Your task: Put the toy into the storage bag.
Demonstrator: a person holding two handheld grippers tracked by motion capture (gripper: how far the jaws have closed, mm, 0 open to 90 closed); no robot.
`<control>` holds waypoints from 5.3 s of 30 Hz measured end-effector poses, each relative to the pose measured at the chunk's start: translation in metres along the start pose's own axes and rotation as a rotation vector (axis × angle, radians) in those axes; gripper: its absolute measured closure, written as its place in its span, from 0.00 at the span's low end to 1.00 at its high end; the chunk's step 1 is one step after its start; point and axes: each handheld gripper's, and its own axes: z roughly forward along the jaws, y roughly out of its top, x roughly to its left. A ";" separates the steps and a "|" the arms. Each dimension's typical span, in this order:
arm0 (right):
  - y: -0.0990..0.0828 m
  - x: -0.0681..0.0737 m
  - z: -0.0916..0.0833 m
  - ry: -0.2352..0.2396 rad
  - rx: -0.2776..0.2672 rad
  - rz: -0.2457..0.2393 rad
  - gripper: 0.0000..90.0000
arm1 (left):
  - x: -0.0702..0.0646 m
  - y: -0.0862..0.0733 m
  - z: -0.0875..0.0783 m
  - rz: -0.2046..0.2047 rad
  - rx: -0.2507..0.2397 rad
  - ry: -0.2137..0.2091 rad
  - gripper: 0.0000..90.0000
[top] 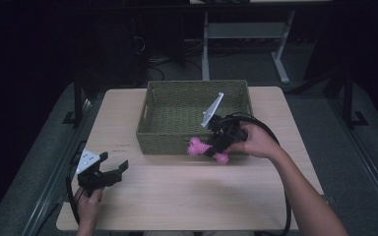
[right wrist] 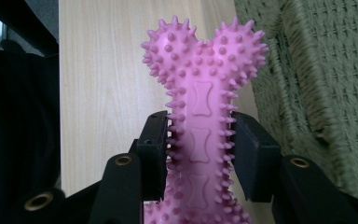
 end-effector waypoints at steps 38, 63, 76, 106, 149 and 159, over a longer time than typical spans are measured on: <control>0.022 -0.046 -0.038 -0.030 -0.013 0.014 0.64 | 0.000 0.000 0.002 -0.008 0.002 0.001 0.15; 0.028 -0.086 -0.033 -0.031 0.008 0.049 0.64 | 0.000 0.000 0.002 -0.002 0.003 0.004 0.15; 0.025 -0.103 -0.019 -0.028 0.027 0.078 0.64 | -0.001 0.000 0.002 -0.001 0.005 0.006 0.15; 0.013 -0.121 0.013 0.009 0.037 0.134 0.64 | 0.000 0.000 0.001 -0.003 0.003 0.005 0.15; 0.002 -0.121 0.029 0.026 0.050 0.183 0.61 | -0.001 0.000 0.002 0.003 0.006 0.001 0.15; -0.001 -0.118 0.021 0.012 0.038 0.192 0.56 | -0.002 0.000 0.003 0.001 0.008 0.001 0.15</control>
